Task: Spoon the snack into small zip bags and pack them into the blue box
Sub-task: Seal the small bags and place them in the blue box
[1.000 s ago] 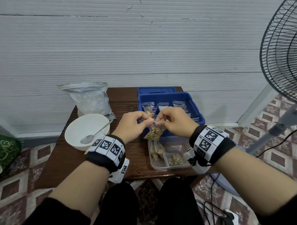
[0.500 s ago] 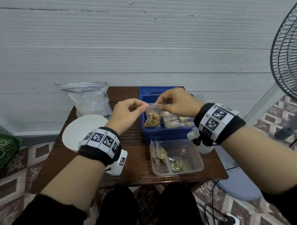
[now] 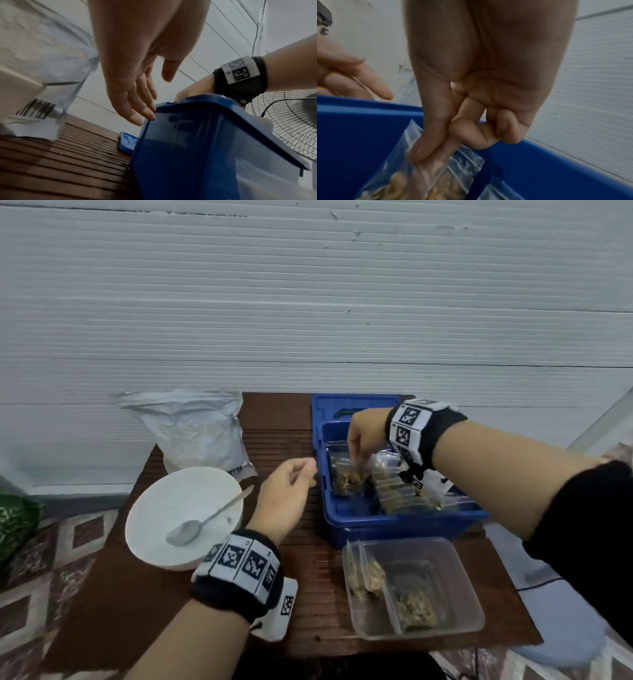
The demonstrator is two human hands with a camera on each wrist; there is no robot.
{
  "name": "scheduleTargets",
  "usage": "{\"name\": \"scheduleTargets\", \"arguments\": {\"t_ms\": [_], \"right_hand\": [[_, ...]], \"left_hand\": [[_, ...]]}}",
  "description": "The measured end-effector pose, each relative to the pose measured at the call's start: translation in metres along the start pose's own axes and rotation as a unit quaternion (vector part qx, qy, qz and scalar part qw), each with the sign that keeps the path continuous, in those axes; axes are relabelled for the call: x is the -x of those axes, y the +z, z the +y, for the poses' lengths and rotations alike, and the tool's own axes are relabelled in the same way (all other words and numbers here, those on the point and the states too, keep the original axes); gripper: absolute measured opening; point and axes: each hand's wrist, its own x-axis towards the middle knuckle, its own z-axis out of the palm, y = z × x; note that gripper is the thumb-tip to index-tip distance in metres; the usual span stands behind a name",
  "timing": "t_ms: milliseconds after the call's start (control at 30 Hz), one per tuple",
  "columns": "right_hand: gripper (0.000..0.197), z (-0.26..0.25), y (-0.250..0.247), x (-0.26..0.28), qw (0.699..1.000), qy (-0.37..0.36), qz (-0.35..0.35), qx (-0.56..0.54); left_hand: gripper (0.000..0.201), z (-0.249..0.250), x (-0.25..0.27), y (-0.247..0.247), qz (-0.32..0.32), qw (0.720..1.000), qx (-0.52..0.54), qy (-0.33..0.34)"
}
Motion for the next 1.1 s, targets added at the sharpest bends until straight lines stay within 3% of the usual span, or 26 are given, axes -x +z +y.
{"name": "scheduleTargets", "arguments": {"t_ms": [133, 267, 367, 433, 500, 600, 733, 933, 1100], "right_hand": [[0.007, 0.001, 0.007, -0.026, 1.000, 0.008, -0.025, 0.018], [0.021, -0.002, 0.015, -0.040, 0.997, 0.024, -0.012, 0.075], [0.010, -0.001, 0.023, -0.045, 0.990, 0.034, 0.033, 0.137], [0.019, 0.000, 0.022, -0.043, 0.985, 0.040, 0.060, 0.156], [0.026, -0.003, 0.014, -0.030, 0.987, 0.041, 0.068, 0.143], [0.017, -0.011, 0.000, 0.000, 0.994, 0.012, 0.078, 0.070], [0.021, -0.018, 0.007, 0.051, 0.995, -0.021, 0.095, -0.023], [0.037, -0.025, 0.072, 0.128, 0.999, 0.003, 0.033, -0.040], [0.041, -0.033, 0.149, 0.148, 0.992, 0.098, 0.032, -0.070]], "left_hand": [[0.011, -0.004, -0.008, 0.003, 0.000, 0.999, 0.031, -0.015], [0.011, -0.005, -0.012, 0.005, 0.000, 0.999, 0.033, -0.015], [0.010, -0.005, -0.012, 0.006, -0.003, 1.000, 0.024, -0.018], [0.010, -0.005, -0.010, 0.007, -0.005, 1.000, 0.019, -0.017], [0.010, -0.003, -0.006, 0.008, -0.004, 1.000, 0.016, -0.020], [0.012, 0.001, 0.003, 0.008, -0.007, 1.000, -0.002, -0.030], [0.020, 0.004, 0.017, 0.009, -0.011, 0.999, -0.033, -0.037], [0.043, 0.005, 0.051, 0.014, -0.023, 0.995, -0.081, -0.045], [0.048, 0.004, 0.079, 0.021, -0.035, 0.995, -0.078, -0.059]]}}
